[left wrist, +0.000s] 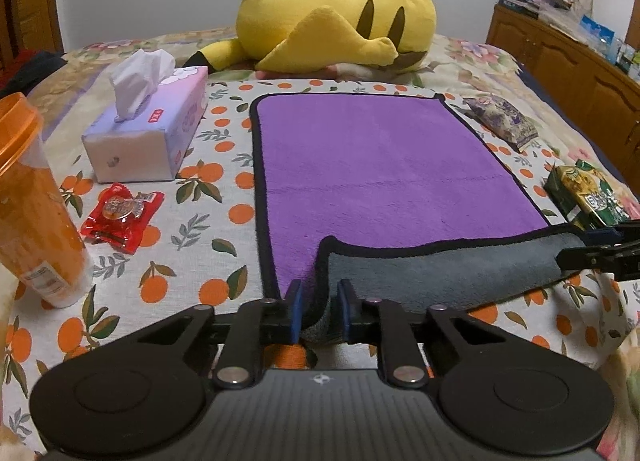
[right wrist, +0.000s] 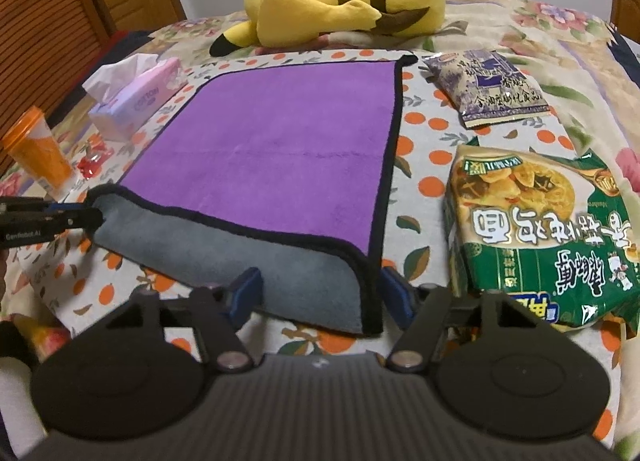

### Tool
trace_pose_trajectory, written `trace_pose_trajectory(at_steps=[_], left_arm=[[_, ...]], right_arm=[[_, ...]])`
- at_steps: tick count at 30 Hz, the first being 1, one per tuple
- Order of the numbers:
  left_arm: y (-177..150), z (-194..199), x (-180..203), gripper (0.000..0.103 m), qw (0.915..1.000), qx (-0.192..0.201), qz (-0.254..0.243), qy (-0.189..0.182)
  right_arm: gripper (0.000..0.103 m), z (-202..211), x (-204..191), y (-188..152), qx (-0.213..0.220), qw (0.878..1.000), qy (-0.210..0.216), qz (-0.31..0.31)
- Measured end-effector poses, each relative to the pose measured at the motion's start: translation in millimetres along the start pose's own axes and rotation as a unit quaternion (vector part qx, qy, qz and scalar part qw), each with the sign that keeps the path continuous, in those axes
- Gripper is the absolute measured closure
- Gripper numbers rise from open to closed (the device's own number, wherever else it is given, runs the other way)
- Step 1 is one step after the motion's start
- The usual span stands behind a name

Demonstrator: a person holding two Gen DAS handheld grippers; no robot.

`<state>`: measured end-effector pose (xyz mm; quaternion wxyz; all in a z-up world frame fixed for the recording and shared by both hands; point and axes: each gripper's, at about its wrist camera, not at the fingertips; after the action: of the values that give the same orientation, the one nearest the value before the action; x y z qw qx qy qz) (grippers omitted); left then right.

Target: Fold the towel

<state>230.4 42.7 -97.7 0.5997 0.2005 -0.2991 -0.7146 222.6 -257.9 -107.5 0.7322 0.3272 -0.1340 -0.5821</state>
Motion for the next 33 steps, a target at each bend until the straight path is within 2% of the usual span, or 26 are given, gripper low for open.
trace_pose_trajectory(at_steps=[1, 5, 7, 11, 13, 33], left_arm=[[0, 0, 0, 0.084, 1.0, 0.0, -0.001, -0.001], [0, 1, 0, 0.086, 1.0, 0.002, -0.001, -0.003], [0, 1, 0, 0.09, 1.0, 0.001, -0.002, -0.003], [0, 1, 1, 0.093, 1.0, 0.002, -0.001, -0.006], [0, 2, 1, 0.094, 1.0, 0.006, -0.002, -0.005], [10, 30, 7, 0.096, 0.9974, 0.072, -0.003, -0.008]], right_arm=[[0.048, 0, 0, 0, -0.002, 1.0, 0.001, 0.001], [0.064, -1, 1, -1, -0.008, 1.0, -0.003, 0.008], [0.075, -2, 0, -2, -0.011, 1.0, -0.008, 0.013], [0.083, -2, 0, -2, -0.01, 1.0, -0.016, 0.02], [0.099, -1, 1, -2, -0.004, 1.0, -0.014, 0.016], [0.1, 18, -1, 7, 0.068, 0.997, -0.012, 0.023]])
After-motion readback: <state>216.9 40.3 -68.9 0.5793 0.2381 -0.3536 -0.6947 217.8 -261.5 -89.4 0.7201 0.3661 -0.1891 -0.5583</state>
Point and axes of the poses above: each gripper's, at about its wrist camera, not at the fingertips, and z roughly against the way its jaws point, x to its right, y to its top
